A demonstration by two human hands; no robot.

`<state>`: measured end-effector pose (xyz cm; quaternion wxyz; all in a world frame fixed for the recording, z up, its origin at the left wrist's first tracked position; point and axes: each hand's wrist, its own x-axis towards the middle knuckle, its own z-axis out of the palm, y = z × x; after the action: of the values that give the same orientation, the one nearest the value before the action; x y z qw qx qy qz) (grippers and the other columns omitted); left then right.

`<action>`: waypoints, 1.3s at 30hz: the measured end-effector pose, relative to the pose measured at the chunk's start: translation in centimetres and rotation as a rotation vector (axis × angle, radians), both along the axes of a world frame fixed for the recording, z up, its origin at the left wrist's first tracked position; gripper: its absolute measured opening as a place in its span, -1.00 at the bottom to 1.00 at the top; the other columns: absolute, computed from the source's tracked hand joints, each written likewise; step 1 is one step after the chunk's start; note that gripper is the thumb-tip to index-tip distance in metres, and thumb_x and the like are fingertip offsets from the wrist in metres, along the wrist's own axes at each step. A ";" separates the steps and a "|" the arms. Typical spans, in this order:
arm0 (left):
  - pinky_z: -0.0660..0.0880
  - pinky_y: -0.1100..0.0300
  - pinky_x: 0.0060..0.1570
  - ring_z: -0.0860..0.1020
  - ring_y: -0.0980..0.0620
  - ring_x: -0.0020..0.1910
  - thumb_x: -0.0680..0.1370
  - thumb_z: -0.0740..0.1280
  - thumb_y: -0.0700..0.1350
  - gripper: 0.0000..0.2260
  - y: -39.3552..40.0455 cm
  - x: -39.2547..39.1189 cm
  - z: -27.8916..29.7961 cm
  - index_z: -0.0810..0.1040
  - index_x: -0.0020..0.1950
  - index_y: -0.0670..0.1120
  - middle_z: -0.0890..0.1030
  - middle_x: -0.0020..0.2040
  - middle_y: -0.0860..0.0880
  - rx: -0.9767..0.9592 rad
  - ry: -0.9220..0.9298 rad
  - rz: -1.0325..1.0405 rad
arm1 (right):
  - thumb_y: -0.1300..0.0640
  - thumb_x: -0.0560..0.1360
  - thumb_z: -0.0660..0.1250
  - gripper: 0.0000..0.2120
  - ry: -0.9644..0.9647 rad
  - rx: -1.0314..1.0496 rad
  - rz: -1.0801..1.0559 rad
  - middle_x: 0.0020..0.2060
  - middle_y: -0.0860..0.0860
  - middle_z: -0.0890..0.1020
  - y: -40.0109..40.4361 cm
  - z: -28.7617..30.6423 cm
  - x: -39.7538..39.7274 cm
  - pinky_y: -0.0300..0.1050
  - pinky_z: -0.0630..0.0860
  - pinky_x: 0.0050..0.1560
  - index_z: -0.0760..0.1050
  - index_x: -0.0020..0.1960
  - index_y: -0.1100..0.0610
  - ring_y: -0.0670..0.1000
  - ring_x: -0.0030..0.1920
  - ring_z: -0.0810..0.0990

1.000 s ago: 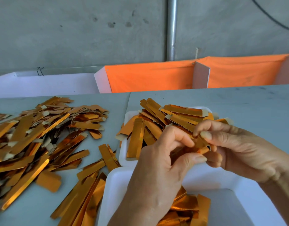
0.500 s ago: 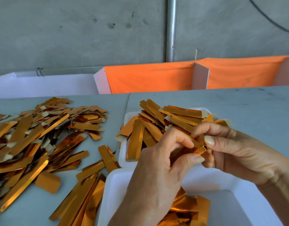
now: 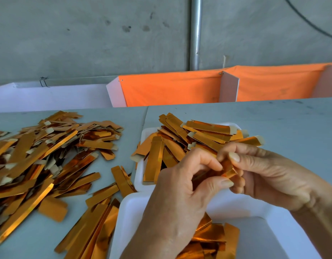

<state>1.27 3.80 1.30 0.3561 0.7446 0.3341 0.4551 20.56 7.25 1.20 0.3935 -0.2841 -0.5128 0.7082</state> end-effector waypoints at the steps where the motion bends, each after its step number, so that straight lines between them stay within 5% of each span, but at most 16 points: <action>1: 0.44 0.51 -0.14 0.60 0.33 -0.08 0.43 0.34 0.07 -0.87 0.0 0.0 0.0 0.50 -0.07 0.08 0.66 -0.13 0.28 -0.003 -0.003 -0.003 | 0.01 0.19 0.64 -0.63 -0.002 0.003 -0.006 -0.47 0.03 0.51 0.0 0.0 -0.1 -0.23 0.51 -0.39 0.64 -0.12 0.18 -0.04 -0.48 0.53; 6: 0.40 0.57 -0.14 0.59 0.38 -0.09 0.48 0.39 -0.08 -0.91 0.0 0.0 0.0 0.50 -0.08 0.05 0.66 -0.13 0.30 0.007 0.002 -0.016 | 0.03 0.21 0.63 -0.66 -0.015 0.046 -0.018 -0.48 0.03 0.48 0.2 0.0 -0.2 -0.23 0.50 -0.40 0.63 -0.17 0.20 -0.05 -0.49 0.50; 14: 0.43 0.51 -0.14 0.61 0.27 -0.09 0.41 0.38 0.08 -0.84 0.0 0.0 0.0 0.51 -0.08 0.08 0.67 -0.15 0.21 -0.053 -0.028 -0.032 | 0.02 0.21 0.62 -0.67 0.035 -0.005 0.032 -0.54 -0.03 0.46 0.1 -0.2 -0.2 -0.27 0.41 -0.49 0.63 -0.15 0.18 -0.13 -0.57 0.43; 23: 0.44 0.48 -0.16 0.62 0.25 -0.12 0.44 0.43 0.00 -0.86 0.4 -0.2 -0.3 0.49 -0.10 0.10 0.67 -0.18 0.20 -0.105 -0.021 0.003 | 0.02 0.25 0.60 -0.67 -0.022 0.050 0.006 -0.53 0.00 0.41 0.3 -0.4 -0.6 -0.25 0.42 -0.46 0.59 -0.19 0.21 -0.09 -0.55 0.42; 30: 0.53 0.36 -0.09 0.58 0.32 -0.09 0.44 0.44 0.05 -0.80 0.7 -0.1 -1.5 0.43 -0.07 0.15 0.64 -0.10 0.27 -0.171 0.249 0.113 | 0.01 0.37 0.51 -0.80 -0.486 0.070 -0.057 -0.41 0.12 0.48 0.0 -0.4 -0.5 -0.27 0.44 -0.41 0.60 -0.16 0.14 -0.02 -0.46 0.47; 34: 0.49 0.38 -0.12 0.59 0.26 -0.10 0.41 0.40 0.20 -0.77 0.7 0.3 -1.6 0.46 -0.07 0.14 0.64 -0.09 0.20 -0.287 0.368 0.108 | 0.00 0.49 0.35 -0.81 -0.635 0.209 -0.638 -0.41 0.08 0.60 0.8 -0.4 0.7 -0.19 0.53 -0.28 0.60 -0.25 0.05 0.00 -0.36 0.59; 36: 0.51 0.36 -0.10 0.58 0.25 -0.10 0.43 0.33 0.25 -0.76 0.7 0.2 -1.7 0.48 -0.09 0.11 0.63 -0.11 0.18 -0.271 0.404 0.172 | 0.00 0.54 0.29 -0.77 -0.975 0.343 -0.892 -0.36 0.08 0.62 1.4 -0.9 1.8 -0.13 0.47 -0.31 0.59 -0.22 0.06 0.05 -0.31 0.57; 39: 0.40 0.47 -0.30 0.53 0.24 -0.18 0.51 0.28 0.19 -0.83 0.9 0.2 -1.5 0.40 -0.18 0.15 0.54 -0.22 0.20 -0.162 0.454 0.319 | -0.03 0.57 0.22 -0.72 -1.191 0.481 -0.780 -0.34 0.01 0.55 1.7 -1.8 1.3 -0.27 0.38 -0.35 0.55 -0.23 0.05 -0.01 -0.31 0.50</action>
<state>1.44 4.66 -0.19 0.2546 0.7345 0.5534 0.2991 21.88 8.99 -0.56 0.3230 -0.6866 -0.6417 0.1124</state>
